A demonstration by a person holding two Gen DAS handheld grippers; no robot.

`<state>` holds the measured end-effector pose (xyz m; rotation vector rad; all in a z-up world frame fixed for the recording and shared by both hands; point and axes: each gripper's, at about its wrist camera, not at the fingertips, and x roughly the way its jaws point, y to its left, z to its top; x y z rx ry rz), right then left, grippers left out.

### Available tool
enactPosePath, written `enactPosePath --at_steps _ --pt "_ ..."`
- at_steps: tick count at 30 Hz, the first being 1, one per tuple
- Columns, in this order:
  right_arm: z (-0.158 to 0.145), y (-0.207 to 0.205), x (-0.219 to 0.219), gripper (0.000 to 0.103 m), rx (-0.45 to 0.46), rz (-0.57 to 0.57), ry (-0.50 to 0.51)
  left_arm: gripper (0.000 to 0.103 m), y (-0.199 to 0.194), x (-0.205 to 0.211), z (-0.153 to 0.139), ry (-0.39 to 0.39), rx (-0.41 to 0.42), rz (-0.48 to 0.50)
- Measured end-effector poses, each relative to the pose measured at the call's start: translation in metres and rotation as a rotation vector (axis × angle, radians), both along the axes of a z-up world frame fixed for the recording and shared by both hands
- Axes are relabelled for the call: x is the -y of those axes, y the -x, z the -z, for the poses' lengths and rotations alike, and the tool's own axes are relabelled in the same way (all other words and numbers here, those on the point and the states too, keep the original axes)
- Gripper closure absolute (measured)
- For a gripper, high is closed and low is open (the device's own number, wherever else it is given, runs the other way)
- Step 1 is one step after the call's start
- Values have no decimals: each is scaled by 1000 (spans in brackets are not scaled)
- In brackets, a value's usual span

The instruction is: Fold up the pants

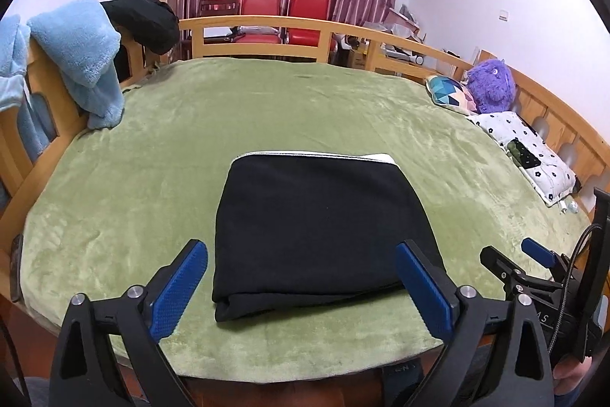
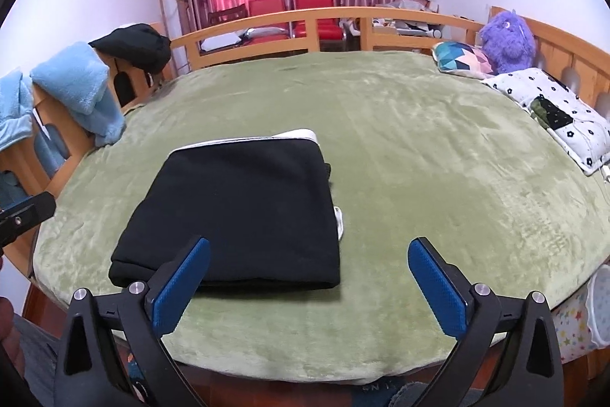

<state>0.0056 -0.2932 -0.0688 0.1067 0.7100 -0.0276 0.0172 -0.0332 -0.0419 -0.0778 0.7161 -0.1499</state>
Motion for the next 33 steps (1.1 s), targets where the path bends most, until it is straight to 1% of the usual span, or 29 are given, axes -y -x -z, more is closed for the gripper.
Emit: enactPosePath --at_steps 15,33 --pt "2 -1 2 1 -12 21 -6 1 -2 2 9 0 -37 8" --pt "5 -1 5 1 -11 29 -15 1 -3 -2 10 0 -33 13"
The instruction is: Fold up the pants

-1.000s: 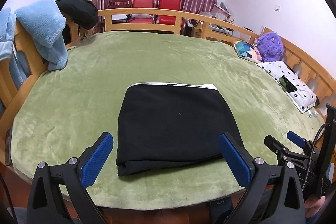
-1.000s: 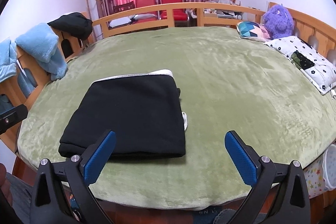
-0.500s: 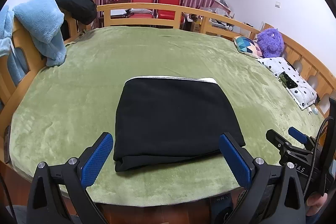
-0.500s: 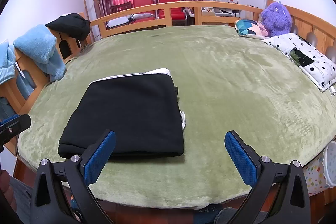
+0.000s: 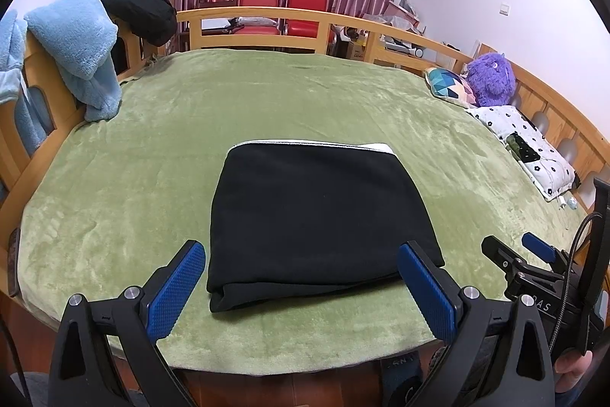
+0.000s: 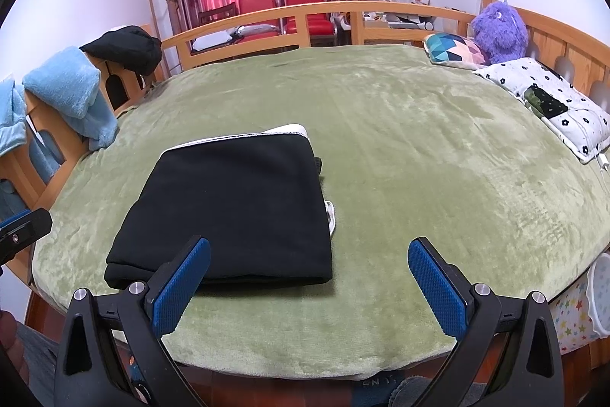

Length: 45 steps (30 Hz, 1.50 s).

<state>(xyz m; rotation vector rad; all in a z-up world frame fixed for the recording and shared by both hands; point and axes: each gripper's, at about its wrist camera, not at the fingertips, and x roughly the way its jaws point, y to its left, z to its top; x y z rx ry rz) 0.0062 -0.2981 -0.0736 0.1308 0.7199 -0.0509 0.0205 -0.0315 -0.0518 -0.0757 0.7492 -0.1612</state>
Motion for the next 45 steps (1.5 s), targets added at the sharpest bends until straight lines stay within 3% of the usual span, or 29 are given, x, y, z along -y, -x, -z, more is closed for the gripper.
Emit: enactPosePath --at_steps 45 --pt "-5 2 -6 1 10 5 -7 1 7 1 -2 5 7 -13"
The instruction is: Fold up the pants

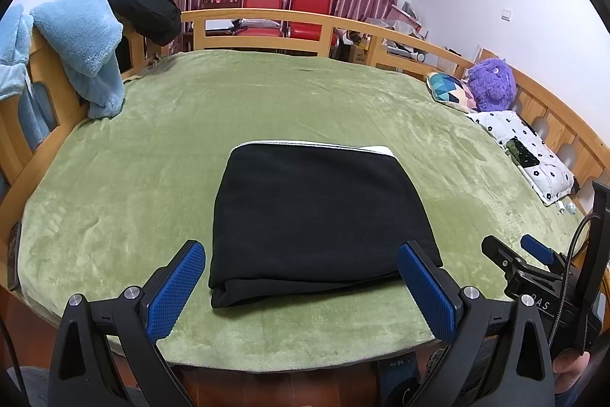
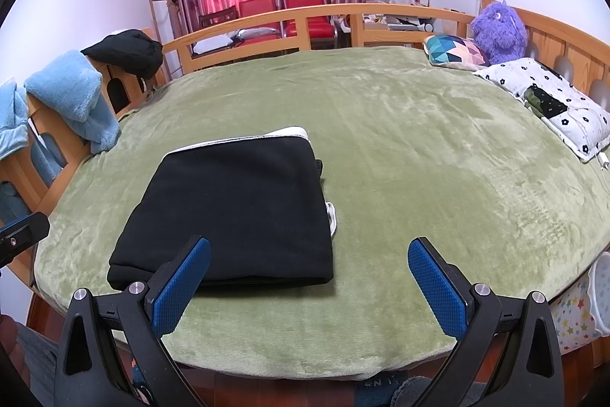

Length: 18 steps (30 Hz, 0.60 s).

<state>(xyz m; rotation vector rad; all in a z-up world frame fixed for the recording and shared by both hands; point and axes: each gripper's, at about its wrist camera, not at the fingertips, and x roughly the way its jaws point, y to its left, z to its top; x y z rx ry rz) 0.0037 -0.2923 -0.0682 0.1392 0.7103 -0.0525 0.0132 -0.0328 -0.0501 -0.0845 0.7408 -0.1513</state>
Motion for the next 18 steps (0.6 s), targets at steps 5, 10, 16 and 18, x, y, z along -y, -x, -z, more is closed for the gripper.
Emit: enactPosePath --at_steps 5,10,16,18 --pt "0 0 0 1 0 -2 0 1 0 -1 0 -1 2 2" --pt "0 0 0 1 -1 0 0 1 2 1 -1 1 2 -4" --pt "-2 0 -3 1 1 -2 0 1 6 6 -2 8 0 -9" --pt "-2 1 -2 1 2 -4 -1 1 5 5 -2 8 -1 -9"
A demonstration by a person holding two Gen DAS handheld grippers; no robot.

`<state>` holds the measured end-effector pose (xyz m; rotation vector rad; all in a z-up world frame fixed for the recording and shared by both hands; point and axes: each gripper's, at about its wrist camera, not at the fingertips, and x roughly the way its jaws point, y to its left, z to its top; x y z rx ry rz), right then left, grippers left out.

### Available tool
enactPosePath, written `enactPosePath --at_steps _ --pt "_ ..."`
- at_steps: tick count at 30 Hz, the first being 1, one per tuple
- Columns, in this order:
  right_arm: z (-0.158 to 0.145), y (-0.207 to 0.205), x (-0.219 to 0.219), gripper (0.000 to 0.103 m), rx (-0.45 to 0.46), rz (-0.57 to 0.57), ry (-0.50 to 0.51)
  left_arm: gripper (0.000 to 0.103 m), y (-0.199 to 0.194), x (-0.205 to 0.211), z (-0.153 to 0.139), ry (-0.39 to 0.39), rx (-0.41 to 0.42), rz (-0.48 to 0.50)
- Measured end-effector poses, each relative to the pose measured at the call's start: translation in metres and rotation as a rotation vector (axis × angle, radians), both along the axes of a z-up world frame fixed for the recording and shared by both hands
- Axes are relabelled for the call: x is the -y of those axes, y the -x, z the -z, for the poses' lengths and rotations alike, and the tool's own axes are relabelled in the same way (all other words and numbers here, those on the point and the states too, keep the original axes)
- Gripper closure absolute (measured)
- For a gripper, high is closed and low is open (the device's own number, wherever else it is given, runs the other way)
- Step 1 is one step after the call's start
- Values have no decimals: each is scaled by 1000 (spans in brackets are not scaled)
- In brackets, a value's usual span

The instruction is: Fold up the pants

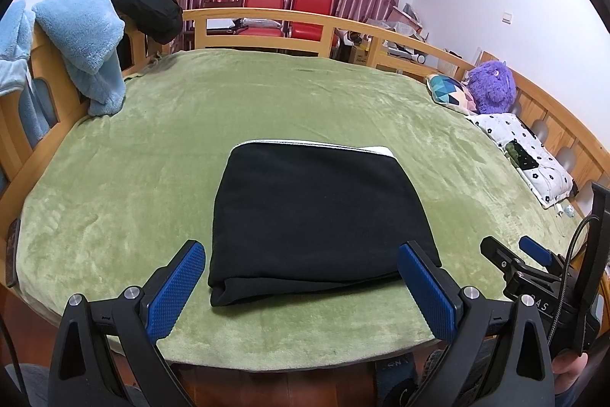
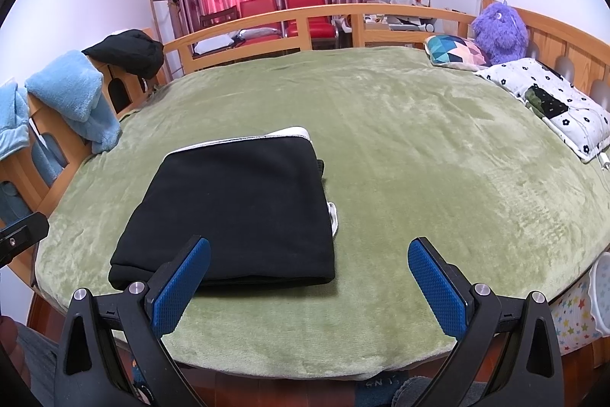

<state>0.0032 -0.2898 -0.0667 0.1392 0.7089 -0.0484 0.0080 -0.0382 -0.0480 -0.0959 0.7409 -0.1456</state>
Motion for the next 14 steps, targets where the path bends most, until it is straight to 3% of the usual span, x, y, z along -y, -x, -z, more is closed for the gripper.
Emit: enactPosePath --at_steps 14 --pt "0 2 -1 1 10 -10 -12 1 8 6 -2 10 11 -11"
